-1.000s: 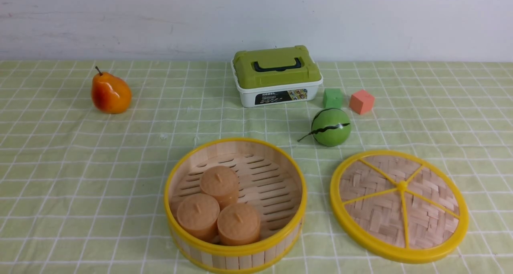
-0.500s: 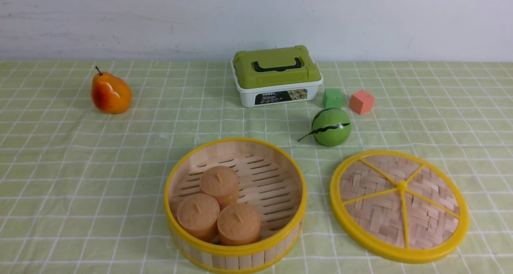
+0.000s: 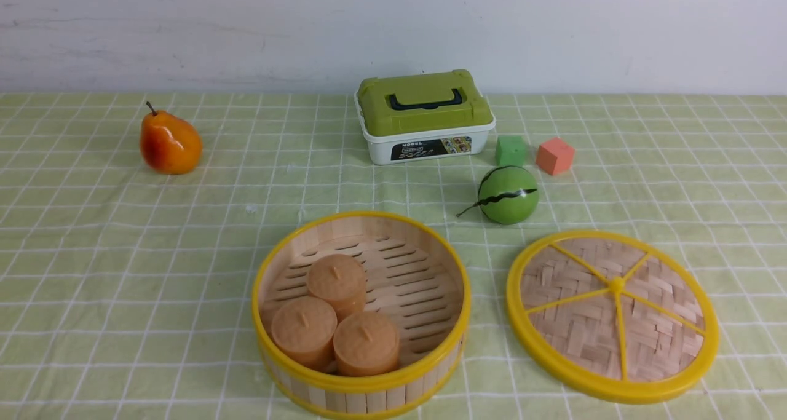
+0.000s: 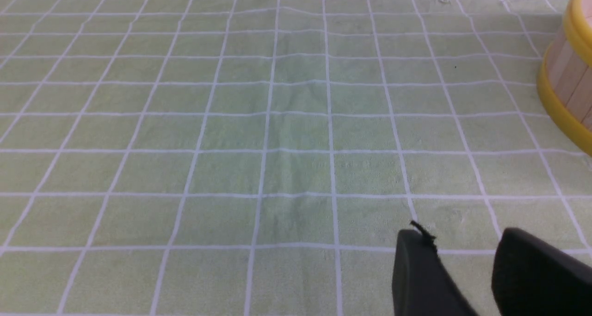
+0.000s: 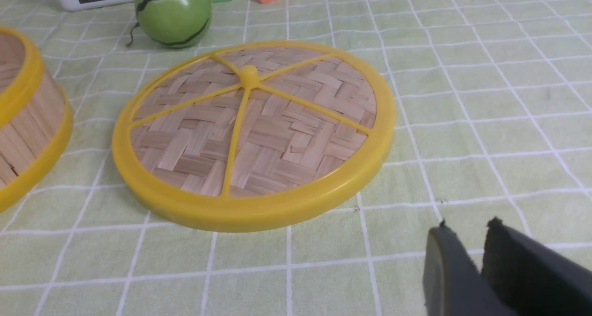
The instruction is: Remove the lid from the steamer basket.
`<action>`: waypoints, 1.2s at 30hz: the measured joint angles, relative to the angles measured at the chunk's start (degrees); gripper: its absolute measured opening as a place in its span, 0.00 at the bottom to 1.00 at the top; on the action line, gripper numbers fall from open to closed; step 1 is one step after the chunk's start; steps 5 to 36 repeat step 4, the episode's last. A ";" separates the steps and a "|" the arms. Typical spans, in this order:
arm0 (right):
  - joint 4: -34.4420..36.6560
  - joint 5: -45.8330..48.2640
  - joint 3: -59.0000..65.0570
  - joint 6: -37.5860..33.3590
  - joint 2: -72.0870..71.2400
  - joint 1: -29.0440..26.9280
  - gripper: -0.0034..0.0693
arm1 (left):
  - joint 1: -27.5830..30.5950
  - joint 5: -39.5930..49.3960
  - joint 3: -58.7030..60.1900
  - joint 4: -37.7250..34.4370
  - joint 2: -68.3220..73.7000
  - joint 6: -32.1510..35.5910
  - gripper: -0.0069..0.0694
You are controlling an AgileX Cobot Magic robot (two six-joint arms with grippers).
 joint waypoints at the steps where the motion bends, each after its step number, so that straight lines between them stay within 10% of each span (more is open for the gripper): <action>1: 0.00 0.00 0.00 0.00 0.00 0.00 0.18 | 0.00 0.00 0.00 0.00 0.00 0.00 0.40; 36: 0.00 0.00 0.00 0.00 0.00 0.00 0.19 | 0.00 0.00 0.00 0.00 0.00 0.00 0.40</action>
